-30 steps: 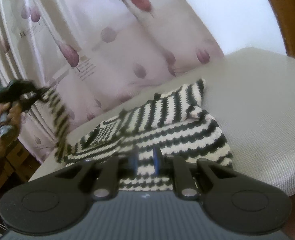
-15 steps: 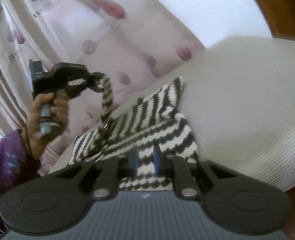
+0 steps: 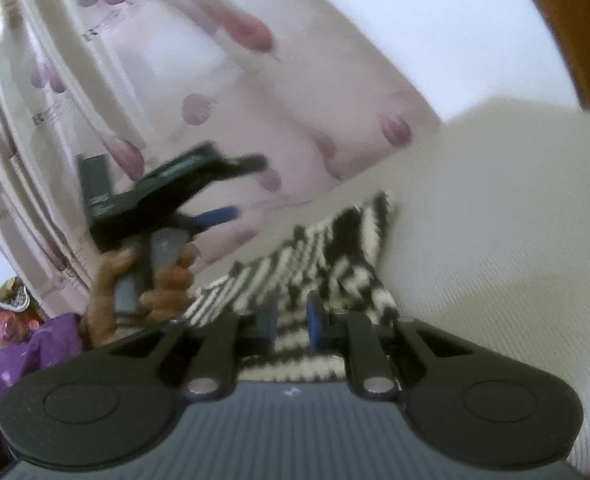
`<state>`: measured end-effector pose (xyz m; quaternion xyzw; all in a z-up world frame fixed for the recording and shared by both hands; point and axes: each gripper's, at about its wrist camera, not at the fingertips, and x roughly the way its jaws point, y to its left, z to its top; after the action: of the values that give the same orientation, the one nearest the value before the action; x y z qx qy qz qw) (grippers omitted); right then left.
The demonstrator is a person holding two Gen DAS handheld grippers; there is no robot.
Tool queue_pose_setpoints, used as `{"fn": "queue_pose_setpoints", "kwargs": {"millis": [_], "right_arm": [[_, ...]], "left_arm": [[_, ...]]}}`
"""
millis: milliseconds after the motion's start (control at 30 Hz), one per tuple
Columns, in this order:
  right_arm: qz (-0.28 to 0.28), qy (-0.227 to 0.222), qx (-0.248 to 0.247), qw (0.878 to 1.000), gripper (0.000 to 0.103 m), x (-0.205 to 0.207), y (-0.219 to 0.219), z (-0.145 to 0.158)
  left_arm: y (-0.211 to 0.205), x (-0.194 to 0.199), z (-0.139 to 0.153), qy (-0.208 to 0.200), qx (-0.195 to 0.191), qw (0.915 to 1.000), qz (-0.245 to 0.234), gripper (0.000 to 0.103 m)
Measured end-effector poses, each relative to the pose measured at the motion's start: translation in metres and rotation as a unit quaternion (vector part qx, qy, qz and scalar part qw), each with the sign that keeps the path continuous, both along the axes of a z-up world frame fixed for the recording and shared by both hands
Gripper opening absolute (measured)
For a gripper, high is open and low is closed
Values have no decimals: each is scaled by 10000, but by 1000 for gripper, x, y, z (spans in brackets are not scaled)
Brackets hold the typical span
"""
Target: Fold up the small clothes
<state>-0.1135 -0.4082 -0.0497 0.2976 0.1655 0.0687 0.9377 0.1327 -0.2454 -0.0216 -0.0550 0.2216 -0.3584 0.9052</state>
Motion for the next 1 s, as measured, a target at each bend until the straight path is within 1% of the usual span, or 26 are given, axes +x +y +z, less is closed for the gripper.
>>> {"fn": "queue_pose_setpoints", "kwargs": {"millis": [33,67,100,167,233,300,367,433,500,533,567,600,633,667,733,800,833,933,1000], "right_arm": [[60,-17,-79,9999,30,8,0,4],[88,-36,-162,9998,38,18,-1,8],[97,-70,-246,9996,42,28,-2,12],[173,-103,-485,9986,42,52,-4,18],[139,64,-766,9969,42,82,-5,18],[140,303,-836,9959,42,115,-11,12],[156,528,-894,9945,42,146,-13,6],[197,706,-1075,9915,42,173,-9,-1],[169,1077,-1319,9852,42,202,-6,-12],[141,1294,-1379,9819,42,211,-4,-19],[211,1455,-1334,9801,40,221,-4,-25],[303,1460,-1332,9798,36,226,-1,-29],[293,1397,-1500,9783,27,226,3,-29],[330,1342,-1609,9772,13,226,6,-27],[178,1009,-1535,9828,13,216,4,-16],[-271,643,-1539,9856,12,199,-3,-5],[-363,650,-1469,9863,12,196,-6,-5],[-429,1054,-1569,9810,12,201,-10,-22],[-226,1150,-1374,9836,12,204,-11,-32]], "left_arm": [[10,-5,3,-87,103,9999,53,103],[22,-10,3,-175,200,9994,205,103],[33,-16,1,-250,262,9986,392,103],[65,-27,-9,-348,427,9954,782,103],[98,-35,-23,-386,602,9907,1159,103],[130,-37,-40,-386,777,9849,1502,103],[159,-29,-54,-142,963,9784,1824,102],[183,-22,-70,146,901,9745,2051,101],[198,-20,-78,295,798,9708,2241,101],[204,-19,-82,348,760,9686,2343,101],[206,-19,-86,393,712,9666,2428,101],[210,-19,-90,437,639,9660,2467,101],[213,-20,-90,476,561,9662,2473,101],[213,-19,-90,491,488,9664,2475,102],[214,-23,-89,421,460,9659,2514,102],[212,-25,-88,359,518,9648,2553,102],[211,-28,-87,344,547,9644,2565,102],[209,-28,-88,369,681,9618,2627,103],[211,-27,-89,383,656,9622,2616,103]]}}
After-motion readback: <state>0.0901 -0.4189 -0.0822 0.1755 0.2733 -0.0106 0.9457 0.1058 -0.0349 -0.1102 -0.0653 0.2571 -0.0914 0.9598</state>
